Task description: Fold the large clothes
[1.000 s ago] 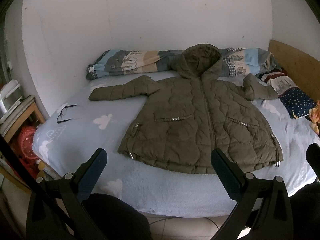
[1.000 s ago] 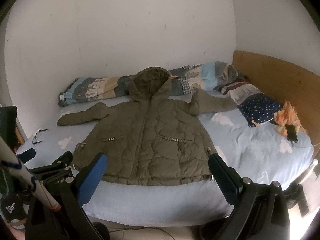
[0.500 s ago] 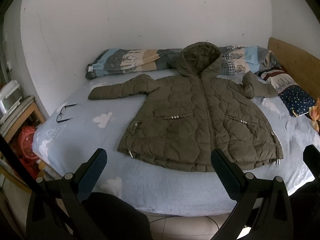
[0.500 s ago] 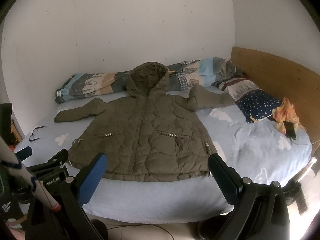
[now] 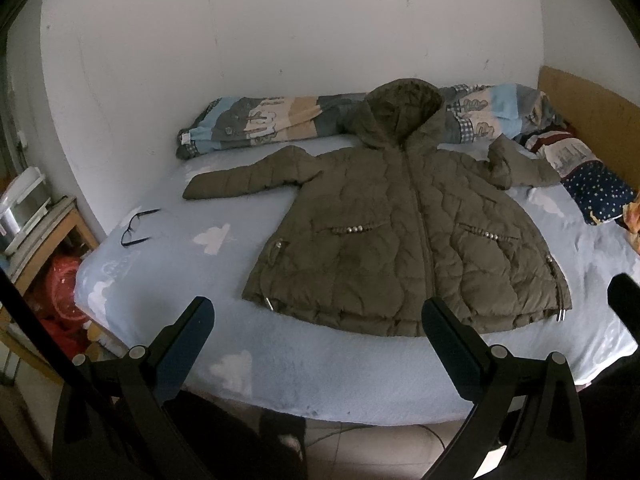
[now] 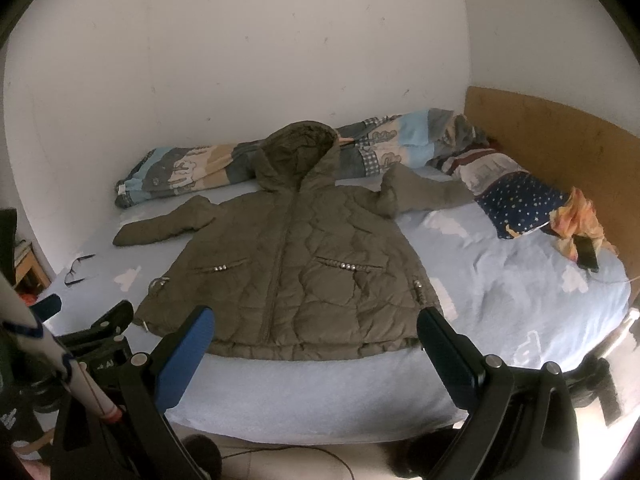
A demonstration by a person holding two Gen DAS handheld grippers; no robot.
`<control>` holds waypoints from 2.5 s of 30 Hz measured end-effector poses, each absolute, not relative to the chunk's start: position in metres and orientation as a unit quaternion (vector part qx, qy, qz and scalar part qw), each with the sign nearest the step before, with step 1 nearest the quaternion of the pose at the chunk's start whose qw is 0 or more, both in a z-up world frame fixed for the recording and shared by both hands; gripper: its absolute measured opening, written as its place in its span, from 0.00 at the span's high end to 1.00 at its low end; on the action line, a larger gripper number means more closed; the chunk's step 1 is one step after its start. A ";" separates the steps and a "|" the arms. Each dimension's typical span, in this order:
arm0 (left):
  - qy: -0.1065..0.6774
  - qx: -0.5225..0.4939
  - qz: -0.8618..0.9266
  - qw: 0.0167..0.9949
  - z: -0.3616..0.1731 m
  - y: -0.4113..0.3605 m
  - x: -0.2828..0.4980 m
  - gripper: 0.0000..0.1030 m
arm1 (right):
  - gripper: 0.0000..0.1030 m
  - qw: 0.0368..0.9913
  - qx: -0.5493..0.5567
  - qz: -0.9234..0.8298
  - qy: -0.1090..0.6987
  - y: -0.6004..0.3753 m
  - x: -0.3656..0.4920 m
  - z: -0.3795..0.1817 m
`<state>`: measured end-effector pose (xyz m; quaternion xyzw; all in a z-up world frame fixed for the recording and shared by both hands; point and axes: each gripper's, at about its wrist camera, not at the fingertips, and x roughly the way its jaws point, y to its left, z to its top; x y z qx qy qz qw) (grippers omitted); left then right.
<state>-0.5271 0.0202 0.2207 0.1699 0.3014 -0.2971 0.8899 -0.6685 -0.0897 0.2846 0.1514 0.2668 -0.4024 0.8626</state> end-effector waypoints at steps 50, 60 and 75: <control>0.360 0.227 -0.288 0.858 0.105 -0.280 -0.294 0.00 | 0.01 0.667 0.441 -0.520 0.301 -0.638 -0.629 0.180; 0.332 0.244 -0.299 0.860 0.104 -0.278 -0.299 0.00 | 0.01 0.660 0.502 -0.506 0.236 -0.731 -0.647 0.144; 0.326 0.231 -0.319 0.859 0.104 -0.276 -0.305 0.00 | 0.21 0.647 0.528 -0.513 0.200 -0.829 -0.676 0.085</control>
